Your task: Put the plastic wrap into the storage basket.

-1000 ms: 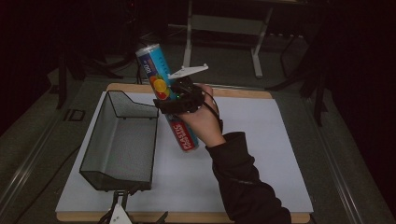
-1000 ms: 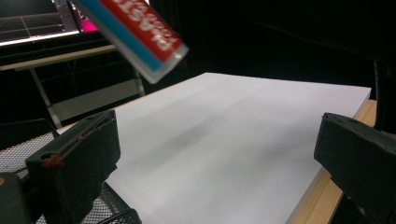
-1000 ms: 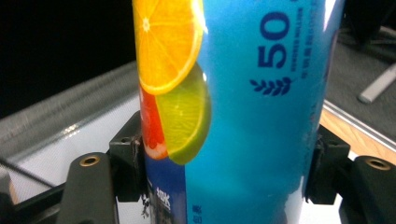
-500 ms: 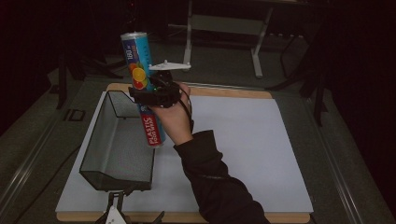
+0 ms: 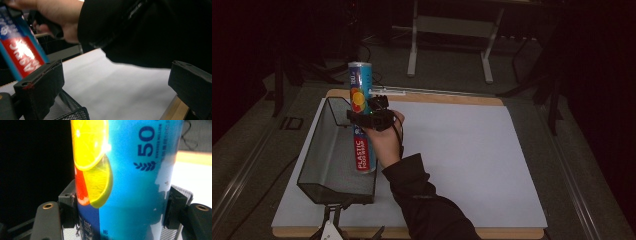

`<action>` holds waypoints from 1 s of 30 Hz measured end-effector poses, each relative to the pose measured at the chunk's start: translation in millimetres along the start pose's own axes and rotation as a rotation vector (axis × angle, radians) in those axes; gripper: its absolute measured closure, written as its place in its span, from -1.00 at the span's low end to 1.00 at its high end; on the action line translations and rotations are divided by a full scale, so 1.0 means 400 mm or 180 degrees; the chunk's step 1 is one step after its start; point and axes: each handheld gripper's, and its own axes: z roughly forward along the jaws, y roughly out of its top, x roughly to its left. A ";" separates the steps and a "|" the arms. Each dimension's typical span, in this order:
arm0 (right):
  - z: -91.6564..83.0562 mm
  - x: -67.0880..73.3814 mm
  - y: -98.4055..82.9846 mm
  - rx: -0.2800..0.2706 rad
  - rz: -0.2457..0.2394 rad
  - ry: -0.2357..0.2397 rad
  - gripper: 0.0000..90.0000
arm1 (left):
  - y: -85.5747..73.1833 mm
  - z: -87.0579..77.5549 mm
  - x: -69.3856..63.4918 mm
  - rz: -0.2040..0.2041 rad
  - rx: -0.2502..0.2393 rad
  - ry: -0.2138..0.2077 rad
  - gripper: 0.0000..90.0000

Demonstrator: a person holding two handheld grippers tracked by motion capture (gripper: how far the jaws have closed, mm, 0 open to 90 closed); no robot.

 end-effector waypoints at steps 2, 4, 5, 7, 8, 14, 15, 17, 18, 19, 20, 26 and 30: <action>0.017 -0.007 -0.022 0.0028 0.0146 0.0001 -0.29 | -0.001 0.001 -0.003 0.0032 0.0017 -0.0002 -0.98; 0.031 -0.009 -0.039 0.0093 0.0182 -0.0019 -0.29 | -0.002 0.002 -0.005 0.0042 0.0018 0.0000 -0.98; 0.036 -0.009 -0.046 0.0137 0.0164 -0.0046 -0.29 | -0.002 0.002 -0.005 0.0043 0.0018 -0.0001 -0.98; 0.044 -0.008 -0.061 0.0227 0.0175 -0.0098 -0.29 | -0.002 0.002 -0.005 0.0042 0.0020 0.0003 -0.98; 0.047 -0.011 -0.067 0.0271 0.0230 -0.0066 -0.29 | -0.002 0.001 -0.005 0.0037 0.0016 -0.0001 -0.98; 0.058 -0.008 -0.109 0.0470 0.0267 -0.0225 -0.29 | -0.001 0.003 -0.007 0.0052 0.0010 -0.0011 -0.98; 0.056 -0.007 -0.117 0.0481 0.0263 -0.0249 -0.29 | -0.001 0.003 -0.006 0.0052 0.0016 -0.0008 -0.98; 0.054 -0.014 -0.127 0.0563 0.0412 -0.0230 -0.29 | -0.002 0.004 -0.006 0.0051 0.0020 -0.0015 -0.98; 0.054 -0.017 -0.129 0.0577 0.0459 -0.0209 -0.29 | -0.001 0.004 -0.007 0.0050 0.0020 -0.0015 -0.98; 0.055 -0.019 -0.131 0.0636 0.0501 -0.0237 -0.29 | -0.001 0.004 -0.007 0.0055 0.0023 -0.0014 -0.98; 0.055 -0.020 -0.134 0.0637 0.0524 -0.0264 -0.29 | -0.001 0.005 -0.008 0.0063 0.0020 -0.0013 -0.98; 0.068 -0.030 -0.138 0.0663 0.0594 -0.0322 -0.29 | -0.002 0.007 -0.008 0.0062 0.0029 -0.0020 -0.98; 0.085 -0.027 -0.149 0.0568 0.0572 -0.0380 -0.30 | -0.002 0.004 -0.009 0.0090 0.0030 -0.0019 -0.98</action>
